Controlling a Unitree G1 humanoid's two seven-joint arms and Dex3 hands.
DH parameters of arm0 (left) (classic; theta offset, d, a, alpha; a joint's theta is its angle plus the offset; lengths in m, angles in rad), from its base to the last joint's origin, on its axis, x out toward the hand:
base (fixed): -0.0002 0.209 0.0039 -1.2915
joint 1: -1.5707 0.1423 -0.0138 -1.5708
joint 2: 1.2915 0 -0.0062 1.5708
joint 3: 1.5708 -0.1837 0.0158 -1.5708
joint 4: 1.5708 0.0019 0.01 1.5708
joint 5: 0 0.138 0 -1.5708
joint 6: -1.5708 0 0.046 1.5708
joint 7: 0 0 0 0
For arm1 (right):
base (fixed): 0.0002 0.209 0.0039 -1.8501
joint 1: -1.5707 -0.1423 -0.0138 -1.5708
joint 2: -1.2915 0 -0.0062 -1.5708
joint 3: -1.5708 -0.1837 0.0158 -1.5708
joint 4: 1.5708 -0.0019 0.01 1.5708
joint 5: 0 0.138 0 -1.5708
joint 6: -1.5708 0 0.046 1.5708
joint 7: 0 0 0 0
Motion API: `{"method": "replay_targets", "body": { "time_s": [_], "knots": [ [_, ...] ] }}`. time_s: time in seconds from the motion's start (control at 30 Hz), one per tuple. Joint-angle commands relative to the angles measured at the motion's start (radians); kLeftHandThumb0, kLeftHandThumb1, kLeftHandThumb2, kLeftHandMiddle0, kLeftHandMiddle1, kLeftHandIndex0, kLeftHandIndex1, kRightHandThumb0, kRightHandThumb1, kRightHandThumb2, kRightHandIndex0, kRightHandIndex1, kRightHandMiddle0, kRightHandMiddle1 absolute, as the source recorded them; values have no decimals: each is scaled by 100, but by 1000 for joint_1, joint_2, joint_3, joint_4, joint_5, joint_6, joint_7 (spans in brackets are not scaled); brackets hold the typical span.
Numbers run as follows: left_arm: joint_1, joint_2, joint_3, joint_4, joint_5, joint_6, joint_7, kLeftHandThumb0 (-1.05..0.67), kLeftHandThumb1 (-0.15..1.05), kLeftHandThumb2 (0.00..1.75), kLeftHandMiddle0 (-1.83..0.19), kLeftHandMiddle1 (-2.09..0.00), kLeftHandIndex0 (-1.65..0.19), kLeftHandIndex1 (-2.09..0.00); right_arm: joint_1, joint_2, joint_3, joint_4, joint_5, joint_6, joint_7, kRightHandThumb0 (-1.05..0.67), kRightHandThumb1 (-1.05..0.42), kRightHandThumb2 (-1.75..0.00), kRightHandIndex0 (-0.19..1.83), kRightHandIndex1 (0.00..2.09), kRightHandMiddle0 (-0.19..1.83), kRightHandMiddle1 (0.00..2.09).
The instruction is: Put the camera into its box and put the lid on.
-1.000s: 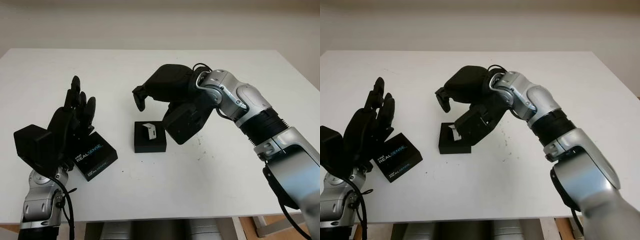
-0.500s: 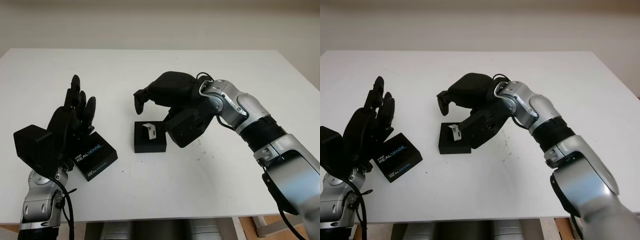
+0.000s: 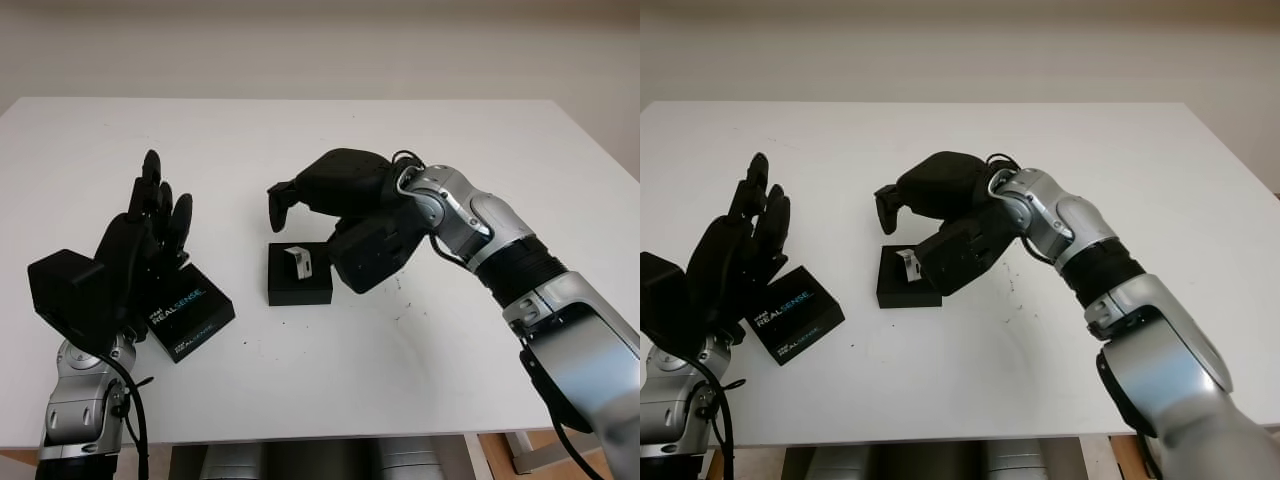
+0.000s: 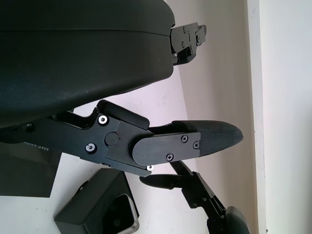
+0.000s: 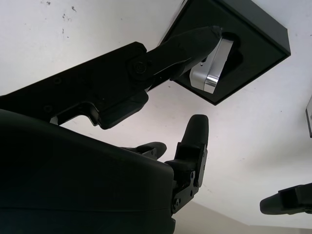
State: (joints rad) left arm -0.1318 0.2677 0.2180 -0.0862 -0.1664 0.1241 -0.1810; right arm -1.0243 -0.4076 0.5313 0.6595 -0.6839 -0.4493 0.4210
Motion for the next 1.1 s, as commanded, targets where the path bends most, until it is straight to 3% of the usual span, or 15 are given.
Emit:
{"method": "replay_targets", "body": {
  "time_s": [0.0,0.63,0.7,0.77,0.8,1.07],
  "knots": [
    [5,2,0,-18,-3,3,-2,-74,105,53,19,0,19,0,11,8,-9,7,13,4,-2,-77,-89,-5,33,15,19,110],
    [6,0,4,-14,-6,-8,-7,-73,105,53,19,0,19,0,41,24,4,23,-9,-2,-51,-79,-87,-5,35,20,23,118],
    [7,0,5,-15,-7,-5,-5,-74,105,52,19,0,19,0,45,26,5,28,-8,-7,-59,-80,-88,-5,30,32,22,121],
    [9,5,1,-18,1,-3,-5,-75,105,52,19,0,19,0,47,28,7,32,-9,-5,-59,-79,-88,-6,13,65,22,122],
    [9,6,1,-18,3,-5,-6,-74,105,53,19,0,19,0,47,28,10,32,-13,-2,-57,-78,-88,-6,9,71,21,122],
    [13,7,5,-20,-6,-5,-18,-74,105,53,19,0,19,0,44,37,22,63,-37,0,-83,-76,-89,-5,10,61,22,118]
  ]
}}
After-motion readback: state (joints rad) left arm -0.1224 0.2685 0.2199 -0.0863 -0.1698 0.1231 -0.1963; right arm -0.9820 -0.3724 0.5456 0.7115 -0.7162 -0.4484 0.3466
